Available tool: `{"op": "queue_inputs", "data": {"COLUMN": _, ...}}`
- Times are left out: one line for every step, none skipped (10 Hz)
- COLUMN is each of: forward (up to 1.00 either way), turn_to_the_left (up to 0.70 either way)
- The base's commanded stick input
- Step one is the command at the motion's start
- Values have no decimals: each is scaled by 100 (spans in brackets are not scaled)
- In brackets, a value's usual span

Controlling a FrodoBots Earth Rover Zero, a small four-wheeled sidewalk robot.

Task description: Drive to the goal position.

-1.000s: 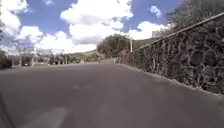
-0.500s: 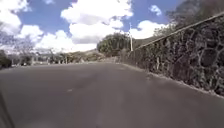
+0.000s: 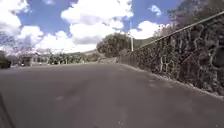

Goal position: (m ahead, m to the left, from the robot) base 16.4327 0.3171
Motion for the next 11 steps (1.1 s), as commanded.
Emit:
{"op": "queue_inputs", "data": {"forward": 70, "turn_to_the_left": 0}}
{"op": "queue_inputs", "data": {"forward": 70, "turn_to_the_left": 0}}
{"op": "queue_inputs", "data": {"forward": 70, "turn_to_the_left": 0}}
{"op": "queue_inputs", "data": {"forward": 70, "turn_to_the_left": 0}}
{"op": "queue_inputs", "data": {"forward": 70, "turn_to_the_left": 0}}
{"op": "queue_inputs", "data": {"forward": 70, "turn_to_the_left": 0}}
{"op": "queue_inputs", "data": {"forward": 70, "turn_to_the_left": 0}}
{"op": "queue_inputs", "data": {"forward": 70, "turn_to_the_left": 0}}
{"op": "queue_inputs", "data": {"forward": 70, "turn_to_the_left": 0}}
{"op": "queue_inputs", "data": {"forward": 70, "turn_to_the_left": 0}}
{"op": "queue_inputs", "data": {"forward": 70, "turn_to_the_left": 0}}
